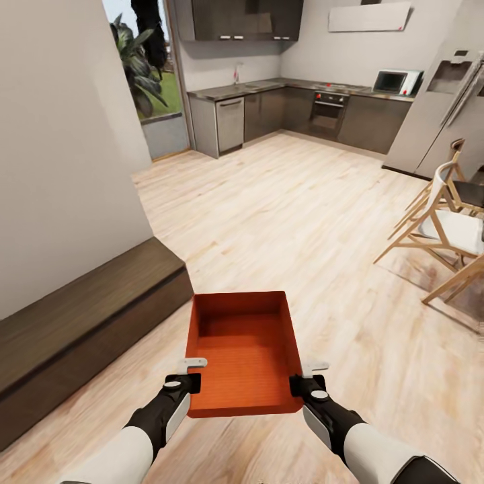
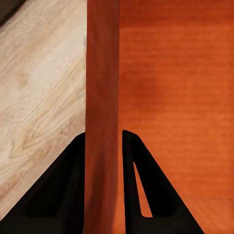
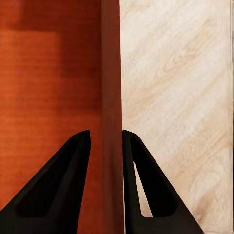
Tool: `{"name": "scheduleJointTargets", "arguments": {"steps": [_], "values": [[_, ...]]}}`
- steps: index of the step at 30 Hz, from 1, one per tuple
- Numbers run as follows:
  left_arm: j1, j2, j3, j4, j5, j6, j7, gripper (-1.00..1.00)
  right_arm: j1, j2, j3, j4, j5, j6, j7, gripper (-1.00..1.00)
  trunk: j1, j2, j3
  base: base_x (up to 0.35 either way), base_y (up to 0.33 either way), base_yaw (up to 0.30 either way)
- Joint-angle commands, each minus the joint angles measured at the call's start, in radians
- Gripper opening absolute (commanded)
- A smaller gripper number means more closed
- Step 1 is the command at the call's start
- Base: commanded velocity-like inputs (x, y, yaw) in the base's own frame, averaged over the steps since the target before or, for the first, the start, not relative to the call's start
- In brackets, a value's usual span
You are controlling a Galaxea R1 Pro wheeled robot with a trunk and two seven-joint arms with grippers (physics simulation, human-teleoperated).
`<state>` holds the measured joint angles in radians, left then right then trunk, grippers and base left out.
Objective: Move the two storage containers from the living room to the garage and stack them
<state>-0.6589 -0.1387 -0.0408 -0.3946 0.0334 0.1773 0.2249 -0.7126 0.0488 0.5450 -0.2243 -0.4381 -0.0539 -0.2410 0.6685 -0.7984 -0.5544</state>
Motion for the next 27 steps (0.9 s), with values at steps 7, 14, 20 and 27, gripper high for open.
{"name": "scheduleJointTargets", "arguments": {"steps": [7,14,20,27], "values": [[-0.001,0.016,-0.003,-0.006,-0.004,0.007,0.01,-1.0,-0.001,-0.012,0.018,0.047,-0.021,-0.002,-0.009,-1.0,0.0,-0.001,-0.005,0.0,0.0,-0.259],[-0.001,0.016,-0.003,-0.006,-0.004,0.007,0.01,-1.0,-0.001,-0.012,0.017,0.047,-0.021,0.003,-0.01,-1.0,0.0,-0.001,-0.006,0.0,0.0,-0.075],[-0.001,0.016,-0.002,-0.006,-0.004,0.007,0.01,-1.0,-0.001,-0.012,0.016,0.048,-0.021,0.003,-0.011,-1.0,0.0,-0.001,-0.006,0.0,0.0,-0.002],[-0.001,0.016,-0.002,-0.006,-0.004,0.007,0.01,-1.0,-0.001,-0.012,0.016,0.048,-0.021,0.0,-0.011,-1.0,0.0,-0.001,-0.006,0.0,0.0,0.0]]}}
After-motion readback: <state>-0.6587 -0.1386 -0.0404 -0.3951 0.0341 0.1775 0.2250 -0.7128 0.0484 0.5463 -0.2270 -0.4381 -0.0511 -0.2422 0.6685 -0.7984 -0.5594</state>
